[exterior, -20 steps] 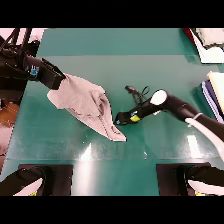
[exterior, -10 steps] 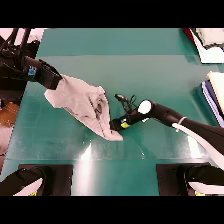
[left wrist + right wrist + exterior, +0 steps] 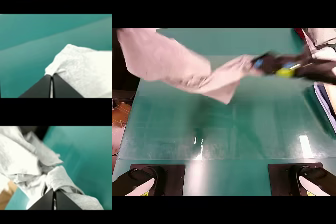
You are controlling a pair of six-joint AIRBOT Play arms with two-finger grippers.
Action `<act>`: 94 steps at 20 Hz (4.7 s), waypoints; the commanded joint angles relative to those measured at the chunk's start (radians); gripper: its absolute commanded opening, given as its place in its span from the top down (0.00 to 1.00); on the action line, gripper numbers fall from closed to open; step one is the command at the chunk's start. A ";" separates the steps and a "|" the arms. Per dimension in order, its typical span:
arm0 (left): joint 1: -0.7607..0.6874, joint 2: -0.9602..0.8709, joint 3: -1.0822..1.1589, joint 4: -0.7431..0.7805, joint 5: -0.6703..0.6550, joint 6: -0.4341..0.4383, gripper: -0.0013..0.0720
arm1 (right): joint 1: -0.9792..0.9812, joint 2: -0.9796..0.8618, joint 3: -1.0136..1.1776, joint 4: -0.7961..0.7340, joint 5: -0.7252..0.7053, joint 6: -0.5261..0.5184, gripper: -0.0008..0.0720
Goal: Fold the shirts.
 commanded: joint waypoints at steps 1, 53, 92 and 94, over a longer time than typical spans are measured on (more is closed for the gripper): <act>-0.001 0.011 0.116 0.022 -0.043 -0.018 0.95 | -0.187 0.152 0.164 -0.002 0.100 0.006 0.98; -0.322 -0.370 -0.921 -0.331 0.464 -0.071 0.30 | -0.375 0.171 -0.447 -0.277 0.457 0.160 0.97; 0.079 0.333 -0.165 -0.006 0.064 -0.061 0.95 | -0.379 0.089 0.661 -0.506 0.626 0.317 0.98; 0.079 0.287 -0.231 -0.006 -0.003 -0.061 0.95 | -0.377 -0.002 0.674 -0.487 0.783 0.335 0.98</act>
